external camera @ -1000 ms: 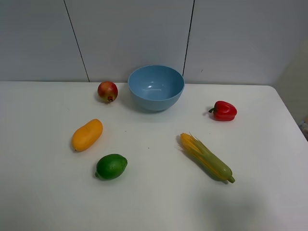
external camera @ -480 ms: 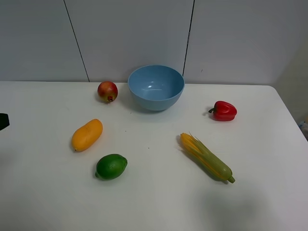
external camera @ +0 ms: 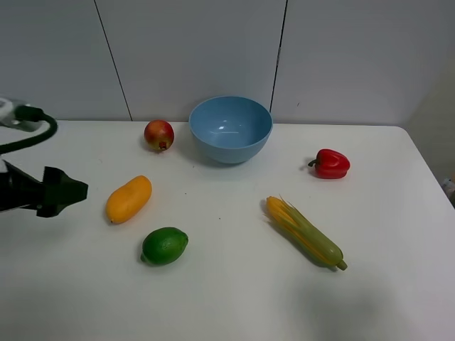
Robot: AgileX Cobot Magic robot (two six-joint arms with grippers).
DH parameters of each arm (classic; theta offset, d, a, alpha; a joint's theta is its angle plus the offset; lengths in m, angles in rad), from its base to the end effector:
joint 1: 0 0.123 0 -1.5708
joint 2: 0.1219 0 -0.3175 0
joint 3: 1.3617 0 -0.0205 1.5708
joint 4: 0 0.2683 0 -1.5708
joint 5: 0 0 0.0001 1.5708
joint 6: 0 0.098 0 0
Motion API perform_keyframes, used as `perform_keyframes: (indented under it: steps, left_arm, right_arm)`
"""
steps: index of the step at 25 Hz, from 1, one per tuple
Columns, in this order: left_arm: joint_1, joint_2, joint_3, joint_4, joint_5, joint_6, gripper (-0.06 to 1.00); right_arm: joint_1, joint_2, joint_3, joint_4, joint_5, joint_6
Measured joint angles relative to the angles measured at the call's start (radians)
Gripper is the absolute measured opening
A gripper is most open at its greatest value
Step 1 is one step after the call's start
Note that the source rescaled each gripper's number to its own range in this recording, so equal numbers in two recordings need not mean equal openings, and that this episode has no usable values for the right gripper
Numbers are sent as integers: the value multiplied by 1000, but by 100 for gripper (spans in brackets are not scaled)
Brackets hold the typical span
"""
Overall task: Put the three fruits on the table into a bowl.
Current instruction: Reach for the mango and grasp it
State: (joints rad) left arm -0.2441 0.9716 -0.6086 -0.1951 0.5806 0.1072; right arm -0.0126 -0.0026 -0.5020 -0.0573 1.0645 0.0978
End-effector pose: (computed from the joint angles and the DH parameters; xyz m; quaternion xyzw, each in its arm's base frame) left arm 0.1744 -0.0542 0.2786 0.1062 0.9281 -0.1021 0.3418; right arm -0.0169 -0.0047 0.2829 0.0483 0.8513 -0.0064 0.5224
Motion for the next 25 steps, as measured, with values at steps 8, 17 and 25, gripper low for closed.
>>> perform_keyframes:
  steps: [8, 17, 25]
  left_arm:
    - [-31, 418, -164, 51, -51, 99, 100]
    - [-31, 735, -355, 111, -78, 124, 100]
    - [-31, 871, -368, 126, -146, 168, 100]
  right_arm:
    - [0, 0, 0, 0, 0, 0]
    - [0, 0, 0, 0, 0, 0]
    - [0, 0, 0, 0, 0, 0]
